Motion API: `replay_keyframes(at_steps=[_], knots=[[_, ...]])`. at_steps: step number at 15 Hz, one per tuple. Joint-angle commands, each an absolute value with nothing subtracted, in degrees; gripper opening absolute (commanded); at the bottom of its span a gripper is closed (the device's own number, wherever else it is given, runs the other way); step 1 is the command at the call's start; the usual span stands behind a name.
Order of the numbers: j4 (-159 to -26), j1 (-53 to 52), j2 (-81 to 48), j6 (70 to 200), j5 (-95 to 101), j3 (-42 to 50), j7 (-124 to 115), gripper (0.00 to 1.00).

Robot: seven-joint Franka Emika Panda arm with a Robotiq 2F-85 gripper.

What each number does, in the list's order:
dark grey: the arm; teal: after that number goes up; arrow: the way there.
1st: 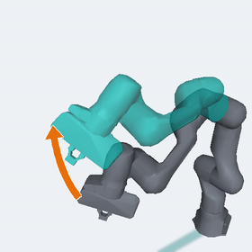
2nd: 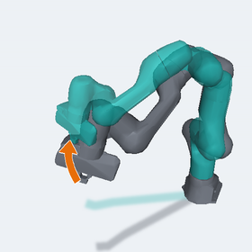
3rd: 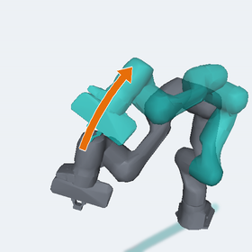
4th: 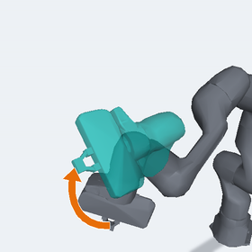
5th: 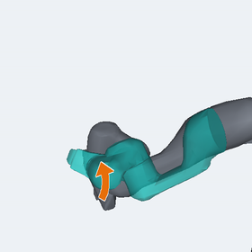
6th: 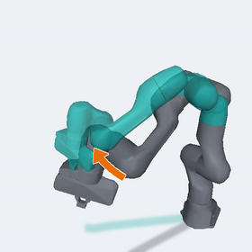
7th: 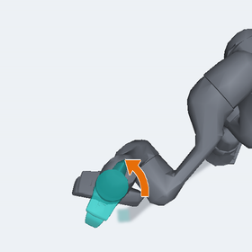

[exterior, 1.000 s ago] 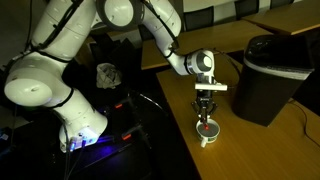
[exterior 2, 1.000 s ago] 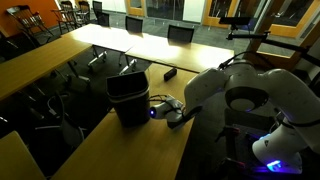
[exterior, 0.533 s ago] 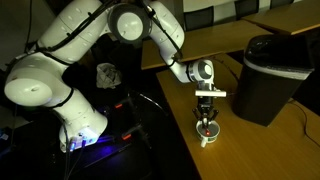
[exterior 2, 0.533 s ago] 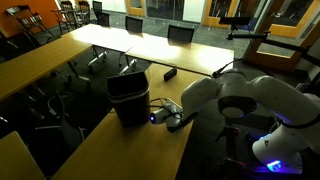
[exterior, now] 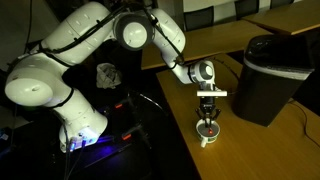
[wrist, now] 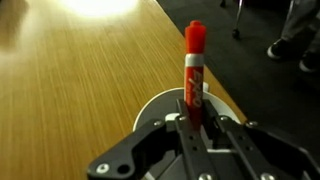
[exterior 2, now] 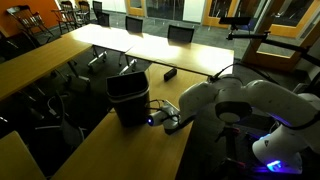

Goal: Pick the marker on the table and put it in the bowl

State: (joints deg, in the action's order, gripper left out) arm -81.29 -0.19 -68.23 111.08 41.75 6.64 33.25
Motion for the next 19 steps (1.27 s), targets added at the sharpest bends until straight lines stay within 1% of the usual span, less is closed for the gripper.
replay_keyframes(at_steps=[1,2,5,8,9,10,19], knots=[[-78.97,-0.83,-69.43,108.25,42.21,7.16,31.42,0.46],[-78.92,-0.76,-69.42,108.15,42.09,7.13,31.37,0.51],[-79.01,-0.72,-69.2,107.9,42.08,7.2,31.05,0.75],[-79.32,-0.83,-68.63,107.27,42.08,7.42,30.12,0.97],[-79.55,-0.8,-68.24,106.69,41.88,7.39,30.03,1.0],[-80.32,-0.46,-67.18,106.0,41.18,6.92,30.19,1.0],[-91.71,2.47,-51.25,106.48,33.44,0.6,34.42,1.0]])
